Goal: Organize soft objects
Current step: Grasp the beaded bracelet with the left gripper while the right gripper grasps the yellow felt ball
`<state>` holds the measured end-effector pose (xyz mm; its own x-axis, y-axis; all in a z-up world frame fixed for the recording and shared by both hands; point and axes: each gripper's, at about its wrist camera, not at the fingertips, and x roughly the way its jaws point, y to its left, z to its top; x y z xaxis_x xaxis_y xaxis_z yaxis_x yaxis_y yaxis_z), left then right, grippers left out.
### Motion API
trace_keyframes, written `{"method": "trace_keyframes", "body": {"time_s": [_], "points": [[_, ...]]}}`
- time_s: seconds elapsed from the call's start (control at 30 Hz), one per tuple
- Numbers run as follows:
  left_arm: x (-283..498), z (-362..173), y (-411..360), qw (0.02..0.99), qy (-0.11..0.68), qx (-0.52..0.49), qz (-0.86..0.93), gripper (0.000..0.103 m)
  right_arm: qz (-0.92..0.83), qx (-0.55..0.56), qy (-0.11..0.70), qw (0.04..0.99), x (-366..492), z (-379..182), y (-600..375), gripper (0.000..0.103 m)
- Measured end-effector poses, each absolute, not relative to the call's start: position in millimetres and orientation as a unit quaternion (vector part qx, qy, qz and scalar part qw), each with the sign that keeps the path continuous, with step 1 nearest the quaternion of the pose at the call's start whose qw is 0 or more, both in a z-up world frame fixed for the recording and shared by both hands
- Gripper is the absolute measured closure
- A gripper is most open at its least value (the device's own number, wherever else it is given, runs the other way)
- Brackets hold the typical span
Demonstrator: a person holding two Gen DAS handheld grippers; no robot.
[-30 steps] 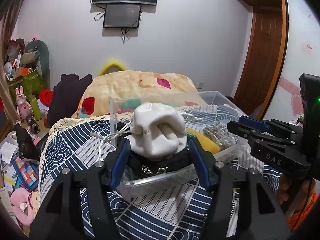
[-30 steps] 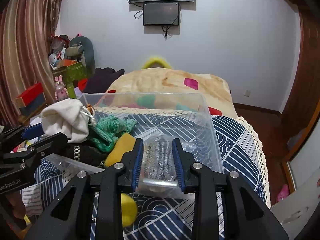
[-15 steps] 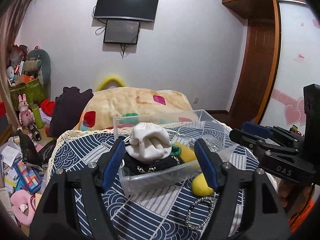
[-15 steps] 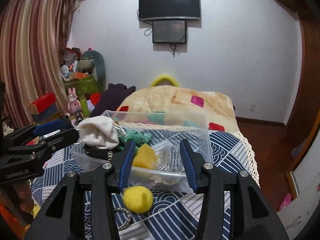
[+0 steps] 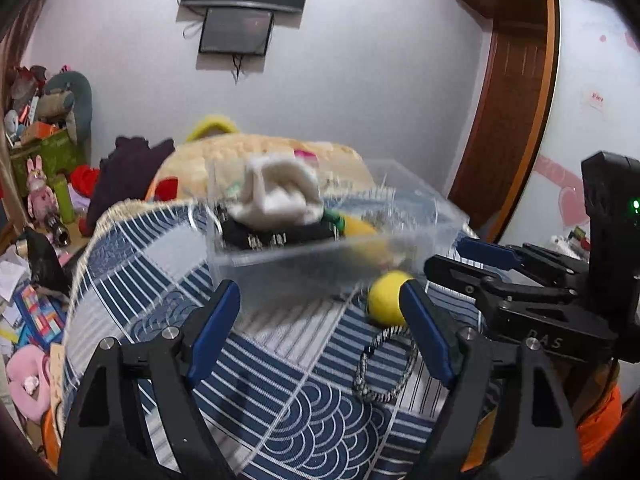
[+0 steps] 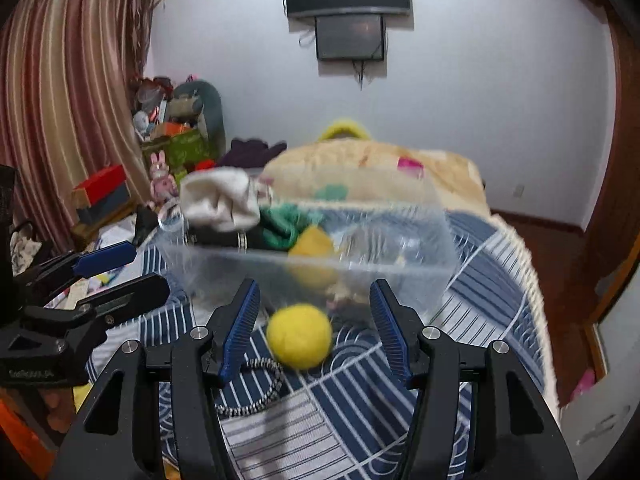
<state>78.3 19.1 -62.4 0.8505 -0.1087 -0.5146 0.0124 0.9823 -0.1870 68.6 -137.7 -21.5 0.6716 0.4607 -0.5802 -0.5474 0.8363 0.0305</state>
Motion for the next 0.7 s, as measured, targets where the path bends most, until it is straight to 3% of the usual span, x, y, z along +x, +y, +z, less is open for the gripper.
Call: {"method": "trace_keyframes", "body": {"time_s": [0.47, 0.53, 0.6, 0.7], "points": [[80, -110, 7, 0.936, 0.335, -0.098, -0.048, 0.023, 0.285, -0.073, 0.36, 0.885, 79, -63, -119, 0.049], [80, -113, 3, 0.934, 0.341, -0.095, -0.051, 0.028, 0.286, -0.073, 0.365, 0.883, 80, -66, -117, 0.05], [80, -116, 0, 0.932, 0.346, -0.095, -0.057, 0.036, 0.286, -0.075, 0.367, 0.882, 80, -67, -116, 0.061], [82, -119, -5, 0.928, 0.355, -0.097, -0.065, 0.043, 0.283, -0.071, 0.361, 0.886, 76, -65, -121, 0.061]]}}
